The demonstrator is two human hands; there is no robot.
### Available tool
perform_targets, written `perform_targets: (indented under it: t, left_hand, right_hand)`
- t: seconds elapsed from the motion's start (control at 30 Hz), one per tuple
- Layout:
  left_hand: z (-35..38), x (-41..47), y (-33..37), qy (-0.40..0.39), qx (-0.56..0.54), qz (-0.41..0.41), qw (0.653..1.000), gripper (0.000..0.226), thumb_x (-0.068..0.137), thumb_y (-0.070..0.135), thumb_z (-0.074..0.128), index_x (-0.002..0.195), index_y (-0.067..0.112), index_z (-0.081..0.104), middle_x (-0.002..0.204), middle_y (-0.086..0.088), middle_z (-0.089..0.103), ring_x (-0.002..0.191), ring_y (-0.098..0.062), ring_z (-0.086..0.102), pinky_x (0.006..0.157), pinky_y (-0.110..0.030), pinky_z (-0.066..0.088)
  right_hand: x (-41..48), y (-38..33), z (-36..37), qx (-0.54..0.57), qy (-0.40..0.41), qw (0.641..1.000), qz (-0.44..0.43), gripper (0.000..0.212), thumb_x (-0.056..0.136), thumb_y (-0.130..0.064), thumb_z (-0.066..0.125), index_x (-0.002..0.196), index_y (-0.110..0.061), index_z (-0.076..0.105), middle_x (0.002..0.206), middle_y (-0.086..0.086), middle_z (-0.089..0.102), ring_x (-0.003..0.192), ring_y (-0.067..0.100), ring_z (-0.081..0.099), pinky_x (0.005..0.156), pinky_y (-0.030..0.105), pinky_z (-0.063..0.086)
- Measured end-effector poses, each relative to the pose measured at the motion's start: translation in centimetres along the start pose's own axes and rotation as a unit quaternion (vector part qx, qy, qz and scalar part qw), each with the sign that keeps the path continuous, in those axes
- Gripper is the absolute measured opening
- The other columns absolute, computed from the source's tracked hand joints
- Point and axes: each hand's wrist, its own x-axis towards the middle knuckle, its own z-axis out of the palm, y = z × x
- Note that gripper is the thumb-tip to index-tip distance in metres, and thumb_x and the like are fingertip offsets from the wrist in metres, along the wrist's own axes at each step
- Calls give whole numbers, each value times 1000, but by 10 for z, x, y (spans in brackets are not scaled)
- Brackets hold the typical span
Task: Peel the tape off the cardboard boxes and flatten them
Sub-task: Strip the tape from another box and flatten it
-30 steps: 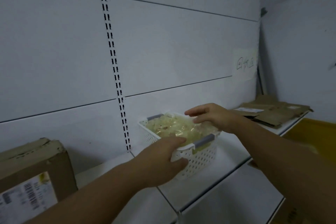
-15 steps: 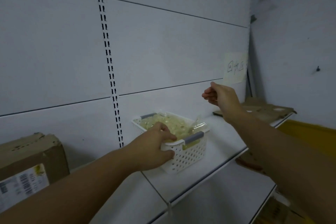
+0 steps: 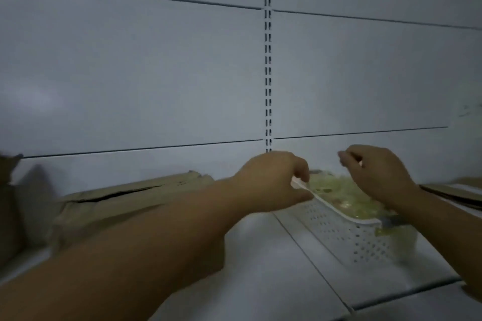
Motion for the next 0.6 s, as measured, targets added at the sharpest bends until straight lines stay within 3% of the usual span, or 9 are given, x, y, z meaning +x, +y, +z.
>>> perform_targets:
  t: [0.07, 0.17, 0.23, 0.3, 0.37, 0.43, 0.47, 0.53, 0.6]
  left_hand:
    - [-38, -20, -37, -36, 7, -63, 997, 28, 82, 38, 66, 107, 25, 64, 107, 6, 64, 97, -10, 57, 76, -21, 45]
    - [-85, -62, -96, -128, 24, -216, 968, 32, 84, 42, 63, 114, 31, 60, 113, 10, 60, 103, -9, 57, 87, -25, 45]
    - [-104, -93, -126, -191, 25, -293, 937, 37, 84, 51, 59, 118, 38, 55, 121, 12, 57, 108, -8, 55, 98, -32, 43]
    - [-111, -119, -141, -225, 9, -334, 915, 39, 83, 58, 54, 120, 45, 50, 126, 14, 54, 111, -8, 54, 103, -38, 41]
    - [-113, -134, -146, -234, 5, -349, 908, 42, 86, 59, 49, 126, 48, 45, 131, 13, 51, 115, -9, 51, 106, -39, 38]
    - [-110, -139, -148, -224, 8, -351, 909, 45, 88, 56, 47, 132, 45, 43, 134, 11, 50, 117, -9, 49, 107, -37, 36]
    - [-109, -139, -148, -219, 9, -352, 910, 45, 89, 54, 47, 133, 43, 42, 134, 10, 51, 117, -10, 49, 106, -36, 36]
    - [-105, -138, -147, -214, 19, -346, 913, 43, 92, 50, 46, 133, 40, 44, 130, 10, 52, 115, -10, 50, 103, -34, 37]
    - [-105, -137, -146, -175, 24, -335, 925, 33, 95, 45, 42, 125, 36, 53, 118, 11, 57, 108, -10, 53, 97, -30, 40]
  right_hand:
    - [11, -31, 5, 19, 17, 997, -70, 34, 94, -30, 47, 72, -11, 64, 67, 5, 64, 61, 20, 55, 58, 31, 42]
    - [18, -76, 23, -103, -86, 979, -154, 38, 95, -35, 43, 64, -18, 57, 60, -4, 57, 60, 16, 52, 59, 29, 28]
    - [22, -86, 29, -127, -127, 971, -161, 41, 96, -35, 42, 58, -20, 49, 57, -6, 53, 57, 15, 50, 59, 29, 29]
    - [31, -88, 26, -24, -131, 984, -119, 38, 96, -33, 45, 65, -16, 60, 65, -2, 62, 59, 15, 55, 58, 27, 38]
    - [42, -91, 19, 147, -72, 985, -51, 33, 95, -32, 49, 73, -15, 67, 74, -4, 68, 61, 12, 58, 59, 25, 41]
    - [54, -98, 9, 261, 25, 965, -10, 29, 95, -32, 49, 75, -20, 66, 75, -9, 67, 63, 2, 57, 59, 21, 39]
    - [58, -102, 5, 284, 69, 956, -8, 28, 95, -32, 49, 74, -21, 65, 73, -11, 65, 64, -1, 57, 61, 19, 39]
    - [63, -111, 2, 265, 120, 956, -29, 28, 94, -31, 49, 74, -20, 65, 71, -9, 64, 68, 8, 61, 67, 24, 45]
    - [58, -128, 0, 261, 82, 960, -57, 27, 94, -29, 51, 74, -19, 66, 71, -6, 66, 68, 16, 62, 67, 29, 47]
